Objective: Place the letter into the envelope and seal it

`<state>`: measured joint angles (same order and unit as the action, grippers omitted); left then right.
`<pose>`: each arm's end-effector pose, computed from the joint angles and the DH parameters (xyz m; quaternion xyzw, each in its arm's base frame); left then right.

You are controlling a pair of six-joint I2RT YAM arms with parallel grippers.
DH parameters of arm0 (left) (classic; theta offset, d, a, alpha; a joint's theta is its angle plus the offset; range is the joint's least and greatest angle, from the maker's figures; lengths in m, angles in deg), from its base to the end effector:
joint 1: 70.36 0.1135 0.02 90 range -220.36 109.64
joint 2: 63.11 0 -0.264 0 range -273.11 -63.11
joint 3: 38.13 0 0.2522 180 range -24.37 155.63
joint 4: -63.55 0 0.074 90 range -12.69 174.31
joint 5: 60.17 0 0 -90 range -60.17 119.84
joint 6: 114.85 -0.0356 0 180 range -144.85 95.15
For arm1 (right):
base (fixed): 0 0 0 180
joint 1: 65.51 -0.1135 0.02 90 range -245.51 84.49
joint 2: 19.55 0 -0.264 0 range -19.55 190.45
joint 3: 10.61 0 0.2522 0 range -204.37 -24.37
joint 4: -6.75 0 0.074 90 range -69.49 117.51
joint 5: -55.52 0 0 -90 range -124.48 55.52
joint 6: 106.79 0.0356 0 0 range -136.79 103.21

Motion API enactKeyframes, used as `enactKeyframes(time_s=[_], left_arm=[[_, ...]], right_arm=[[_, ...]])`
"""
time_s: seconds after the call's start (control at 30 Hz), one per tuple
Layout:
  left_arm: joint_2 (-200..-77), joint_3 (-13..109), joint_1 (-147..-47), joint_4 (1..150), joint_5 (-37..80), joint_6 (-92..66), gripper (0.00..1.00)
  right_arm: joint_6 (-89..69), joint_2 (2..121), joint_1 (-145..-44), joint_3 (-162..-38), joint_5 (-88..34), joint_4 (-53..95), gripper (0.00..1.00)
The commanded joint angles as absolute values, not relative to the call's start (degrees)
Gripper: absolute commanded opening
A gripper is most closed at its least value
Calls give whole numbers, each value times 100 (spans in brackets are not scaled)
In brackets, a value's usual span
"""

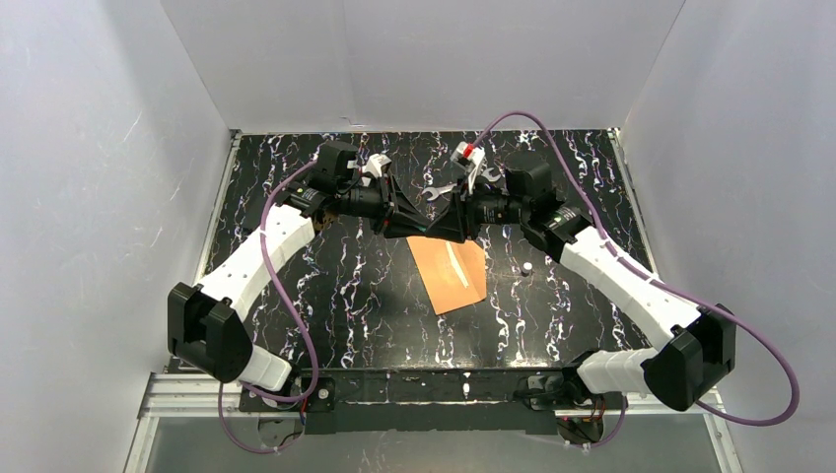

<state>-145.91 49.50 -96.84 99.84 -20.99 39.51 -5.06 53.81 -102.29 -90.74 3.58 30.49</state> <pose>0.2746 -0.1676 0.3463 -0.0573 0.8134 -0.5773 0.0434 0.2211 0.1927 0.3664 -0.3542 0.6996 0.4700 0.4052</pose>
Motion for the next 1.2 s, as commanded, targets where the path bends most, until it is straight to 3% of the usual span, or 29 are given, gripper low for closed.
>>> enactKeyframes(time_s=[0.0, 0.07, 0.17, 0.27, 0.37, 0.5, 0.63, 0.87, 0.97, 1.03, 1.17], left_arm=[[-14583, 4921, -9708, 9779, -2252, 4088, 0], [-14579, 4942, -9701, 9777, -2179, 4084, 3], [-14547, 4950, -9699, 9694, -2070, 4127, 16], [-14485, 4900, -9701, 9409, -1899, 4243, 28], [-14346, 4752, -9699, 8927, -1492, 4284, 32], [-14115, 4557, -9708, 8388, -756, 3996, 30], [-13902, 4364, -9731, 8026, -179, 3747, 16], [-13587, 3944, -9928, 7467, 564, 3487, 8], [-13537, 3889, -9961, 7448, 738, 3265, 1], [-13522, 3859, -9963, 7416, 815, 3061, 0], [-13485, 3954, -9960, 7458, 819, 2288, 0]], right_arm=[[-543, 5418, -10302, -9440, 473, 2880, 28], [-545, 5427, -10302, -9458, 340, 2930, 18], [-408, 5404, -10313, -9449, -167, 2946, 7], [16, 5324, -10319, -9232, -414, 2454, 4], [674, 5241, -10348, -8928, -422, 1638, 4], [1395, 5337, -10382, -8787, -411, 1052, 4], [1895, 5416, -10400, -8828, -903, 1055, 3], [3418, 5524, -10416, -8609, -1534, 324, 6], [4195, 5575, -10436, -8453, -1646, -142, 14], [4420, 5581, -10434, -8374, -1597, -547, 26], [3901, 5379, -10436, -8489, -1721, -32, 67]])
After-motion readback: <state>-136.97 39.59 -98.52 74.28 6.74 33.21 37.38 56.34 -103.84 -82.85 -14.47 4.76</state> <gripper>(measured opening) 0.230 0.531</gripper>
